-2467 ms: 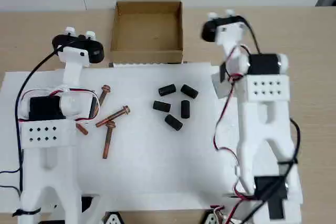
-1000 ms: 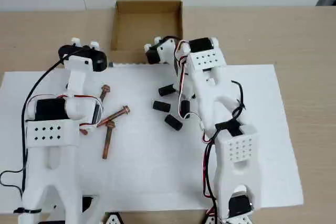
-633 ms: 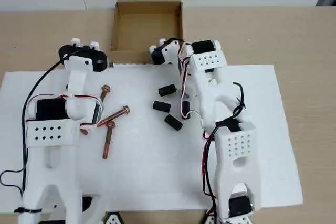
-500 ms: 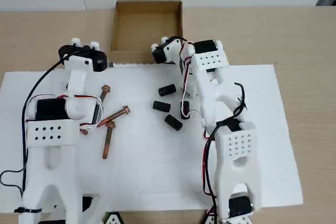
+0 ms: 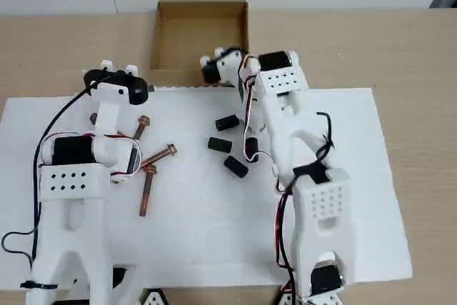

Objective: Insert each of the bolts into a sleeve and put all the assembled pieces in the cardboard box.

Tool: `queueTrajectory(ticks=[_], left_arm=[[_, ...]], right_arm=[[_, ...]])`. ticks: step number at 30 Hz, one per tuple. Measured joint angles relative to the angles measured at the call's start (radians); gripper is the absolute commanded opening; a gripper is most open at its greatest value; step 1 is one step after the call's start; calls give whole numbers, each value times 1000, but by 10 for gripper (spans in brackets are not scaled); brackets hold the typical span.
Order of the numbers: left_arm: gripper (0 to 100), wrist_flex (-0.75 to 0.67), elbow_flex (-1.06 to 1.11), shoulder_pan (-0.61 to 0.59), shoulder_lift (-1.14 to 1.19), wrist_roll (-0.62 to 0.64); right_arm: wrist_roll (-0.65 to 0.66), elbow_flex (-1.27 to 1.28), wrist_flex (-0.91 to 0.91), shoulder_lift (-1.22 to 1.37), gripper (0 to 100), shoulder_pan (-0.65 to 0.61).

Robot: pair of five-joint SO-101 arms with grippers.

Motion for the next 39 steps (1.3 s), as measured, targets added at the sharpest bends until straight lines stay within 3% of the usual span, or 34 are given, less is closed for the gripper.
queueTrajectory(ticks=[8, 16, 22, 30, 39], left_arm=[[115, 49, -35, -2, 37, 0], [115, 241, -384, -8, 308, -2], [115, 307, -617, -8, 526, -147], [118, 315, -644, -3, 651, -454], [147, 276, -644, 81, 741, -494]], right_arm=[[-109, 41, 86, -275, 3, 29], [-193, 287, 87, -519, 3, 129], [-201, 500, 87, -671, 5, 222], [-201, 707, 78, -787, 7, 342], [-176, 784, 78, -868, 7, 358]])
